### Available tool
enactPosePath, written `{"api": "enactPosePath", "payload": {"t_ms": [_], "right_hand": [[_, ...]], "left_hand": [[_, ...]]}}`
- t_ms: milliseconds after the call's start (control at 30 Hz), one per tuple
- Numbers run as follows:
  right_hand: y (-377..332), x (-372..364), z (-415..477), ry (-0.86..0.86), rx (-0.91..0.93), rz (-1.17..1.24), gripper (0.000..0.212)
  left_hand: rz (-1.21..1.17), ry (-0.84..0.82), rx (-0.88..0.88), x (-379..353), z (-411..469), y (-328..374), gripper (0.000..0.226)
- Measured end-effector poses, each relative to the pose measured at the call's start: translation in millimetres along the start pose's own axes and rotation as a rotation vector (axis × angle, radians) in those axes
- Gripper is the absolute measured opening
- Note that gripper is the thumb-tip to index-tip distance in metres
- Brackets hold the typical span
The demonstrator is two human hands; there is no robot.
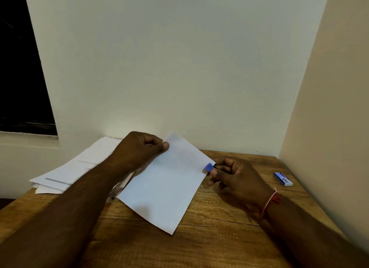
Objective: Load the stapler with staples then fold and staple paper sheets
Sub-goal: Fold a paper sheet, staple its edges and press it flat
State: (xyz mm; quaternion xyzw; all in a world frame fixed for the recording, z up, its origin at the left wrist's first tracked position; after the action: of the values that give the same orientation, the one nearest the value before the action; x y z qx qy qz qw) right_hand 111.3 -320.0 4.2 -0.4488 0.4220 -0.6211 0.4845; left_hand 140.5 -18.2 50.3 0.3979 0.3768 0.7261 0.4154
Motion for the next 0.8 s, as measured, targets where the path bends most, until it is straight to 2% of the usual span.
{"api": "enactPosePath", "payload": {"t_ms": [500,533,600,633,667,733,800], "right_hand": [[-16.0,4.2,4.2,0.138,0.153,-0.184,0.016],[-16.9,3.4,3.2,0.143,0.167,-0.208,0.019],[-17.8,0.4,2.0,0.155,0.227,-0.312,0.024],[-19.0,-2.4,0.7,0.161,0.271,-0.377,0.022],[-20.9,-5.9,-1.5,0.164,0.320,-0.436,0.018],[-25.9,-15.2,-9.3,0.153,0.440,-0.524,0.012],[-30.2,-24.2,-19.6,0.140,0.536,-0.581,0.012]], "left_hand": [[-0.040,-0.001,-0.025,-3.9,-1.5,1.7,0.027],[-0.042,0.027,-0.036,-5.0,-2.0,2.5,0.041],[0.119,0.119,-0.226,-5.8,-6.6,12.4,0.094],[0.235,0.141,-0.391,-9.5,-13.3,22.5,0.110],[0.329,0.137,-0.582,-17.6,-23.3,33.3,0.112],[0.484,0.055,-0.872,-40.5,-44.8,44.9,0.095],[0.612,-0.055,-0.936,-61.1,-57.0,45.6,0.076]]}}
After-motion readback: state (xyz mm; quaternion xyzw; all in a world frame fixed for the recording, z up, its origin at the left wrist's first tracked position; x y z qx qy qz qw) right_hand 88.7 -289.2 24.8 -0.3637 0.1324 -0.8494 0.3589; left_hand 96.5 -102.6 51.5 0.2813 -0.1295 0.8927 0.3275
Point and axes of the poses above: each hand's wrist, its own z-axis towards the middle knuckle, its own x-axis out of the back of the hand, y = z × x, the point moved 6 cm from there along z, towards the middle knuckle, and after that the axes turned 15 degrees about y, right-handed, at the moved point
